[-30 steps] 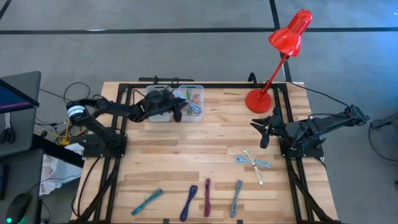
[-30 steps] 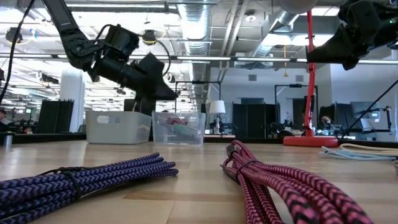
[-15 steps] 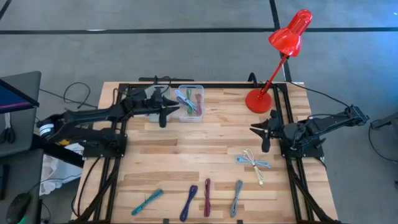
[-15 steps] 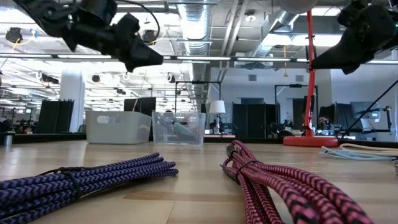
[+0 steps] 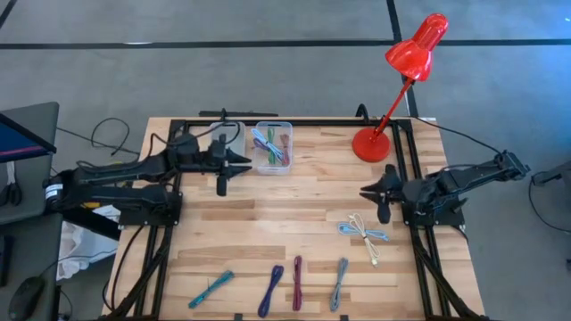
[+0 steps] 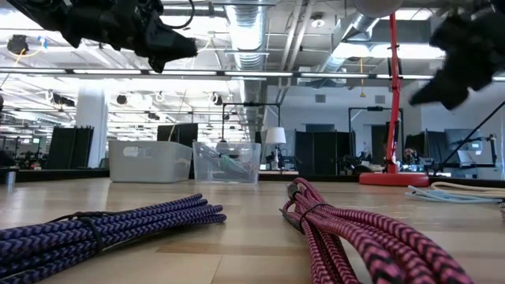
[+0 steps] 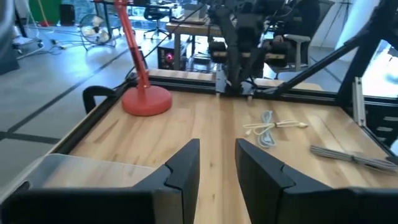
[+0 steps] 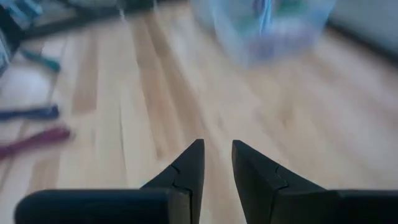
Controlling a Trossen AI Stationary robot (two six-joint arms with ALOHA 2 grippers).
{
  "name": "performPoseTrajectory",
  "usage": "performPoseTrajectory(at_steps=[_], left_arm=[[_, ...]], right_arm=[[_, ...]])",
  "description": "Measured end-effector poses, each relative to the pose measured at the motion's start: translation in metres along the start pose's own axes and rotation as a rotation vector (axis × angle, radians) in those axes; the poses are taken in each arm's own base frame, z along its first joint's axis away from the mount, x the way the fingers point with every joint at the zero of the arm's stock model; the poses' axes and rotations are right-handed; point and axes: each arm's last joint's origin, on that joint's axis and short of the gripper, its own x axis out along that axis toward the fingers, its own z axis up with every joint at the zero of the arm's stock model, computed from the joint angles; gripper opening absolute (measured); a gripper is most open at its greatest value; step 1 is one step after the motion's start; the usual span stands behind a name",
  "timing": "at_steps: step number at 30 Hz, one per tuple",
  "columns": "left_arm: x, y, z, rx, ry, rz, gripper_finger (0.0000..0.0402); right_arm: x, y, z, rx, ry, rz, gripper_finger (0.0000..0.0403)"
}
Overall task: Pick & Place USB Port
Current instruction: Put the white charge cable into the transparent bin
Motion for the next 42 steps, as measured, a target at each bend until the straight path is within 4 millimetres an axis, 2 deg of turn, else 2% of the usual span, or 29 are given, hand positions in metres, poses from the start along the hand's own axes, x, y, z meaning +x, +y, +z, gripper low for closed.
performPoseTrajectory(at_steps=[10,20,26,42], left_arm=[[0.001,-0.001,-0.001,-0.024,0.007,-0.003,0.0102],[0.001,-0.001,-0.001,-0.024,0.007,0.0,0.0102],[0.001,-0.001,-0.001,-0.024,0.007,0.0,0.0102],[0.0,-0.001,-0.008,0.047,0.082,-0.005,0.0102]], right_arm=[[0.01,0.003,-0.016,0.226,0.245,-0.004,0.0089],[0.03,0.015,-0.03,0.383,0.526,0.013,0.0144],[0.041,0.024,-0.031,0.421,0.567,0.06,0.0167],[0.067,0.032,-0.046,0.352,0.65,0.002,0.0133]])
